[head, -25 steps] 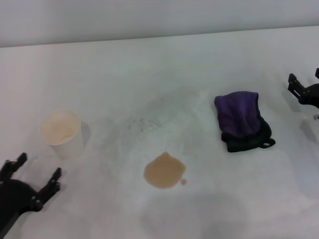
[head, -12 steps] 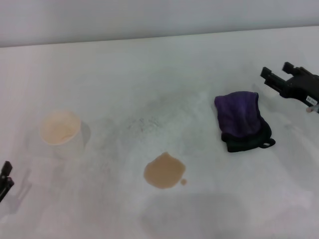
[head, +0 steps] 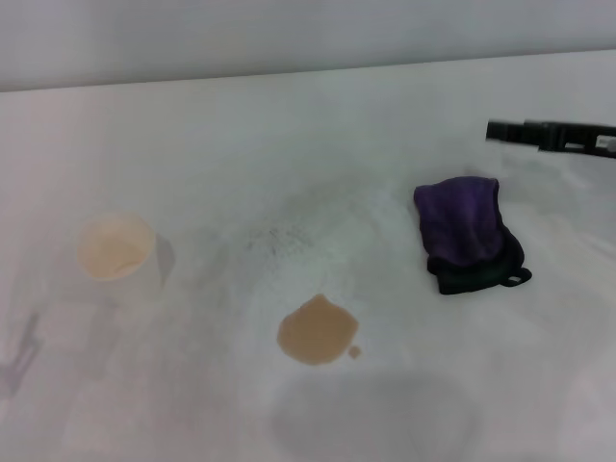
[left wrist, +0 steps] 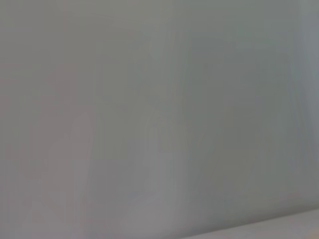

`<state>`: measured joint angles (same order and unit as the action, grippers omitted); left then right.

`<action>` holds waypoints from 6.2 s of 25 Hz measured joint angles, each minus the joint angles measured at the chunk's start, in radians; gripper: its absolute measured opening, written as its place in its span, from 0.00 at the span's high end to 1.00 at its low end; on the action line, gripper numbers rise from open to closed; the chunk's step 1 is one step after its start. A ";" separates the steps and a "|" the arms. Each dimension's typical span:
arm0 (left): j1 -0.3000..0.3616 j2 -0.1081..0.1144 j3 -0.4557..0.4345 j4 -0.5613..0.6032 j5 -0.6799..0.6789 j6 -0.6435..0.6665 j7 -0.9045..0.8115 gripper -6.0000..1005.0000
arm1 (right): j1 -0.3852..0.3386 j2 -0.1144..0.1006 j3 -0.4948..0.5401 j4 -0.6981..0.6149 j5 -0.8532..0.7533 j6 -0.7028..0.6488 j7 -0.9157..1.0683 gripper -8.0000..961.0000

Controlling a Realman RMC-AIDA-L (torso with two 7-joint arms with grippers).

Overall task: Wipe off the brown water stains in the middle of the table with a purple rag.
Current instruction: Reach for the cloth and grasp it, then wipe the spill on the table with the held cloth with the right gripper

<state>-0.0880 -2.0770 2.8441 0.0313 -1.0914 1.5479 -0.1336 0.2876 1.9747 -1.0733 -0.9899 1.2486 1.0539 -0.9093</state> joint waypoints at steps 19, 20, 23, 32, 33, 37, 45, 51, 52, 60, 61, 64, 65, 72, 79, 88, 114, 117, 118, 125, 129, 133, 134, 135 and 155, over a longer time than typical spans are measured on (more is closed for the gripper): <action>-0.068 0.004 0.000 -0.095 -0.006 -0.007 -0.007 0.11 | 0.358 0.039 -0.373 -0.215 -0.760 0.372 0.745 0.30; -0.070 0.004 0.000 -0.100 -0.007 -0.008 -0.007 0.11 | 0.372 0.039 -0.388 -0.206 -0.774 0.377 0.758 0.31; -0.077 0.004 0.000 -0.112 -0.007 -0.006 -0.007 0.11 | 0.409 0.040 -0.422 -0.161 -0.830 0.381 0.797 0.31; -0.085 0.004 0.000 -0.126 -0.007 -0.010 -0.001 0.11 | 0.434 0.041 -0.435 -0.035 -0.882 0.317 0.816 0.31; -0.086 0.005 0.000 -0.126 -0.007 -0.010 -0.001 0.11 | 0.436 0.041 -0.435 -0.021 -0.881 0.306 0.815 0.32; -0.090 0.005 0.000 -0.126 -0.007 -0.010 0.000 0.11 | 0.440 0.042 -0.440 0.016 -0.878 0.267 0.810 0.33; -0.095 0.003 0.000 -0.126 -0.007 -0.018 0.000 0.11 | 0.462 0.042 -0.445 0.069 -0.884 0.248 0.792 0.36; -0.107 0.003 0.000 -0.126 -0.011 -0.036 0.000 0.11 | 0.483 0.044 -0.464 0.095 -0.885 0.248 0.785 0.45; -0.108 0.003 0.000 -0.126 -0.011 -0.037 0.000 0.11 | 0.490 0.044 -0.477 0.096 -0.883 0.247 0.784 0.49; -0.119 0.003 0.000 -0.126 -0.018 -0.052 0.000 0.11 | 0.507 0.046 -0.527 0.091 -0.879 0.256 0.779 0.82; -0.119 0.003 0.000 -0.126 -0.020 -0.054 0.000 0.11 | 0.508 0.047 -0.531 0.087 -0.877 0.259 0.777 0.83; -0.122 0.003 0.000 -0.126 -0.028 -0.060 0.000 0.11 | 0.511 0.050 -0.559 0.070 -0.859 0.272 0.774 0.87; -0.122 0.003 0.000 -0.126 -0.030 -0.060 0.000 0.11 | 0.511 0.051 -0.575 0.061 -0.846 0.275 0.775 0.88; -0.131 0.000 0.000 -0.122 -0.044 -0.062 0.000 0.11 | 0.494 0.053 -0.737 -0.049 -0.728 0.279 0.818 0.89; -0.131 -0.004 0.000 -0.111 -0.056 -0.063 0.000 0.11 | 0.486 0.053 -0.889 -0.127 -0.616 0.262 0.842 0.89; -0.132 -0.004 0.000 -0.100 -0.058 -0.063 0.000 0.11 | 0.492 0.053 -1.041 -0.225 -0.486 0.222 0.873 0.89; -0.137 -0.002 0.000 -0.097 -0.058 -0.073 0.002 0.11 | 0.545 0.050 -0.965 -0.177 -0.663 0.298 0.856 0.89; -0.137 -0.002 0.000 -0.096 -0.058 -0.074 0.002 0.11 | 0.543 0.052 -0.957 -0.172 -0.743 0.318 0.891 0.90; -0.137 -0.002 0.000 -0.096 -0.058 -0.074 0.002 0.11 | 0.542 0.051 -0.956 -0.171 -0.748 0.318 0.894 0.90; -0.141 -0.002 0.000 -0.093 -0.058 -0.074 0.003 0.11 | 0.555 0.053 -1.045 -0.183 -0.558 0.271 0.886 0.90; -0.142 -0.002 0.000 -0.093 -0.058 -0.075 0.003 0.11 | 0.583 0.053 -1.120 -0.191 -0.416 0.218 0.882 0.89; -0.145 -0.002 0.000 -0.094 -0.055 -0.075 0.003 0.11 | 0.606 0.053 -1.175 -0.199 -0.310 0.167 0.874 0.88; -0.145 -0.002 0.000 -0.094 -0.054 -0.075 0.003 0.11 | 0.613 0.053 -1.186 -0.200 -0.287 0.157 0.869 0.88; -0.145 -0.002 0.000 -0.094 -0.053 -0.075 0.003 0.11 | 0.619 0.053 -1.195 -0.200 -0.264 0.148 0.863 0.88; -0.136 0.001 0.000 -0.100 -0.057 -0.075 0.019 0.11 | 0.563 0.047 -0.974 -0.195 -0.603 0.310 0.890 0.84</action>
<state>-0.2239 -2.0760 2.8440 -0.0691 -1.1487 1.4726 -0.1142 0.8509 2.0213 -2.0474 -1.1846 0.6452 1.3641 -0.0195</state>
